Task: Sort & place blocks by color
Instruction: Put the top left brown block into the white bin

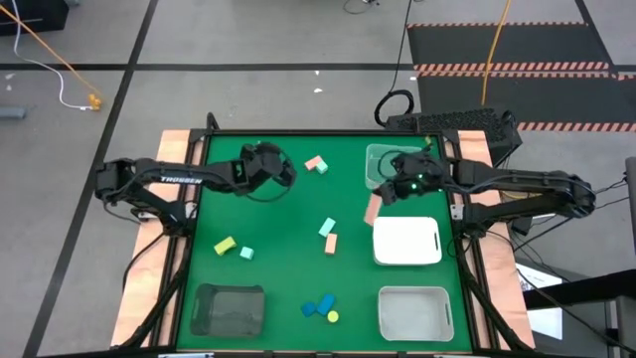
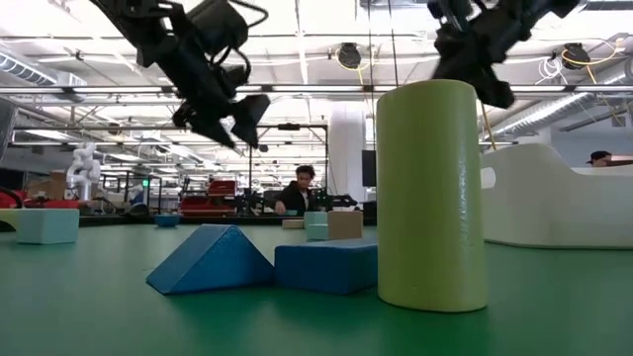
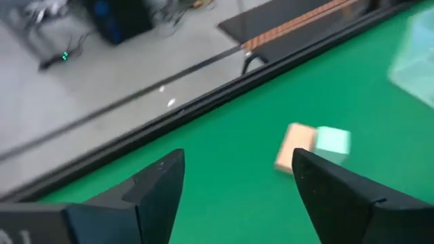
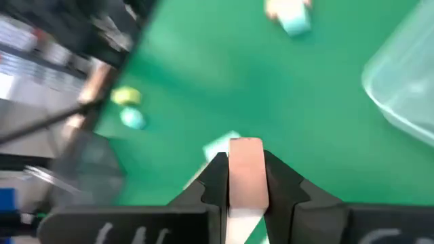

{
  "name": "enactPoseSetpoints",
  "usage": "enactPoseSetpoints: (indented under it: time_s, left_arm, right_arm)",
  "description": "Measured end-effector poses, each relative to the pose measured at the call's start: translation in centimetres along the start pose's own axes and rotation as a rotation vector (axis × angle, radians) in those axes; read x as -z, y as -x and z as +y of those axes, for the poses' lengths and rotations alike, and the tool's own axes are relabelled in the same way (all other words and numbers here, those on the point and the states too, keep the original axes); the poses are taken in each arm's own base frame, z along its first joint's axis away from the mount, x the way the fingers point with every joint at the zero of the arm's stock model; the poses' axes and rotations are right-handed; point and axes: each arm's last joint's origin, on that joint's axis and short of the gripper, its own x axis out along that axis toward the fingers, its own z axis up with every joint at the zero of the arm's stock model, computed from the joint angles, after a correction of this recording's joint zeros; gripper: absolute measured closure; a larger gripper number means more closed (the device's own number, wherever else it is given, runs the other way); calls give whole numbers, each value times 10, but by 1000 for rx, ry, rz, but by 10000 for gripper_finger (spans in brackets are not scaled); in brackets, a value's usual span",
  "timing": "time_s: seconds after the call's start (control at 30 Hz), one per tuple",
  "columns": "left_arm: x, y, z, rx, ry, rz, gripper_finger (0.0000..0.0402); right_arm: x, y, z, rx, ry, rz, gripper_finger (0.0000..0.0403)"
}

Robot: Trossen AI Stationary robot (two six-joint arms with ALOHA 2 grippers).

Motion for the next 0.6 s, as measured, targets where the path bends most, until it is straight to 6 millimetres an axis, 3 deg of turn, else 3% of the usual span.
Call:
enactPoseSetpoints:
  time_s: [0.27,0.4,0.6]
  left_arm:
    - [3,-17,27,-22,189,151,138]
    - [2,-24,38,-33,219,192,140]
    - [3,-30,54,-98,223,238,136]
  right_arm:
    - [16,1,-7,70,-7,171,363]
    - [24,3,-10,51,-22,324,363]
    - [35,10,-26,211,-2,451,360]
